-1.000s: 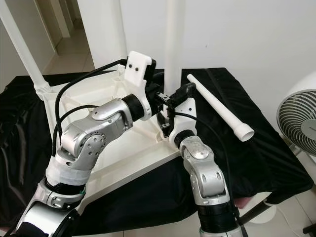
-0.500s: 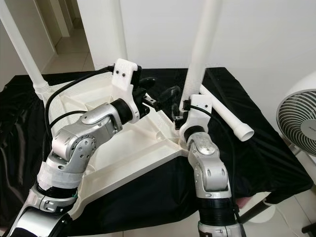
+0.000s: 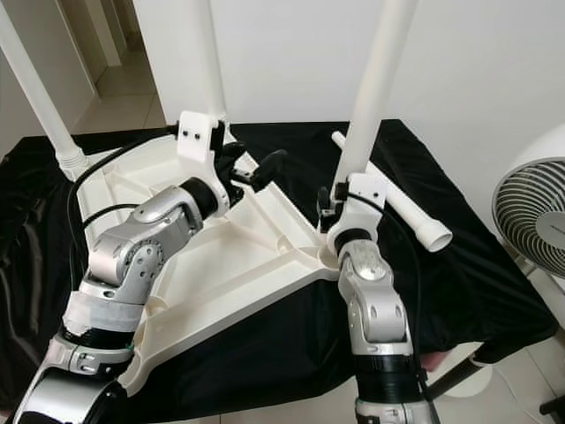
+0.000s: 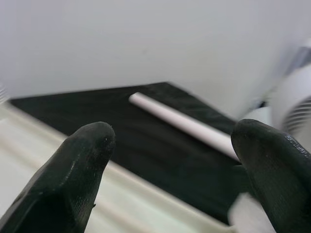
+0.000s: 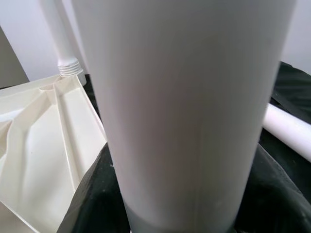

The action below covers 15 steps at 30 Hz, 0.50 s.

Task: Building children table

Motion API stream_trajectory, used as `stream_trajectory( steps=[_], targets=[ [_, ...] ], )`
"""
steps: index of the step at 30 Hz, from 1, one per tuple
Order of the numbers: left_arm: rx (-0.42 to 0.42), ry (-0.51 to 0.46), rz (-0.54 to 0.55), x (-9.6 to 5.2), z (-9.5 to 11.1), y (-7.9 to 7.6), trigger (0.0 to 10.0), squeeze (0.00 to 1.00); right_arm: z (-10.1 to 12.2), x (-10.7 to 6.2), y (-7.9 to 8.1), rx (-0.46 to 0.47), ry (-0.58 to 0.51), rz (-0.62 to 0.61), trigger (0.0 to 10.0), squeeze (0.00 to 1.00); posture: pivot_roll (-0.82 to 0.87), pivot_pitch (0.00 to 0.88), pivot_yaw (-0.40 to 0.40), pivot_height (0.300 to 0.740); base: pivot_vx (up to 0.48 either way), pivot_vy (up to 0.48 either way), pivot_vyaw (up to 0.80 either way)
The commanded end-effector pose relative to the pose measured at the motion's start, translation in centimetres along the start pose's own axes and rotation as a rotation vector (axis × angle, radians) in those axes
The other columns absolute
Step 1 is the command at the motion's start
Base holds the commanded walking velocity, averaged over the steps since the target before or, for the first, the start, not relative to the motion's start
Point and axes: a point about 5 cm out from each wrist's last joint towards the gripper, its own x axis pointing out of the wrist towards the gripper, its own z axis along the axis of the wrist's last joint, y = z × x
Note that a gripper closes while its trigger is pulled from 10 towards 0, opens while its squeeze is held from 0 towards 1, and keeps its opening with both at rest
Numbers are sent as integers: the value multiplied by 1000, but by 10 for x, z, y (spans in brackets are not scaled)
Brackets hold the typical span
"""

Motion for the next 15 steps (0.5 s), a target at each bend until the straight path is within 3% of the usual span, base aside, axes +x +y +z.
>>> stream_trajectory(
  steps=[1, 8, 15],
  targets=[
    [11, 18, 106, -3, -7, 10, 10000, 0, 2, -1, 3, 14, -35, 17, 10000, 0, -44, 40, 50, 740, 0, 0, 0],
    [-17, 33, 238, -14, -32, 27, 10000, 0, -2, -8, 6, 45, -88, 41, 10000, 0, -37, 37, 44, 740, 0, 0, 0],
    [12, 2, 225, -17, -32, 28, 10000, 0, -1, -6, 4, 42, -102, 36, 10000, 0, -48, 36, 11, 740, 0, 0, 0]
  ],
)
